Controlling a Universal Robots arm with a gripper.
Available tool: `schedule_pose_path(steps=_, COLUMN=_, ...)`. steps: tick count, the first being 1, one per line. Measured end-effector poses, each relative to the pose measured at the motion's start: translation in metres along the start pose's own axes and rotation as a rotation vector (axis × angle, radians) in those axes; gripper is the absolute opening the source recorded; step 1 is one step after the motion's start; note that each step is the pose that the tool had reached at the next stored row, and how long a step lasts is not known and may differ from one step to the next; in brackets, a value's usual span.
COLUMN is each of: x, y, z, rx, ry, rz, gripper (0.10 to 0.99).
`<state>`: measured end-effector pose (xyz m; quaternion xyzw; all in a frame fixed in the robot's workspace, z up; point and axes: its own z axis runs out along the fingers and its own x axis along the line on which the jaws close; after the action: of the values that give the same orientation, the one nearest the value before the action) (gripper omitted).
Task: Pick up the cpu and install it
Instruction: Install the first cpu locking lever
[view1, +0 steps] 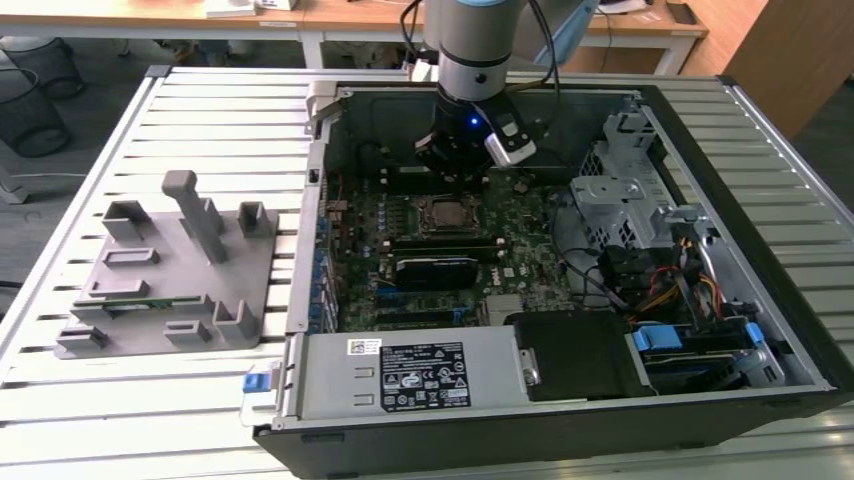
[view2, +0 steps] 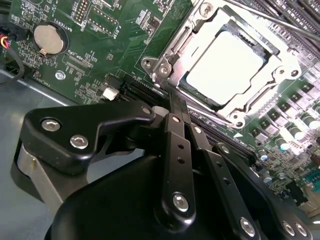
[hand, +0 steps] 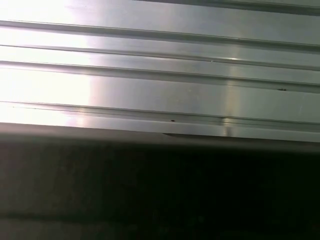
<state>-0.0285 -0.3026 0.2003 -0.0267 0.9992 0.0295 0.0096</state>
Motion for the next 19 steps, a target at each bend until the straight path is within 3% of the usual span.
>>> schedule_pose_path(steps=12, x=0.0002, y=-0.0004, z=0.0042, rx=0.025, ry=0.0019, rz=0.0, gripper=0.106)
schedule_pose_path(steps=19, x=0.0001, y=-0.0003, z=0.0048, rx=0.025, ry=0.0014, rz=0.0, gripper=0.106)
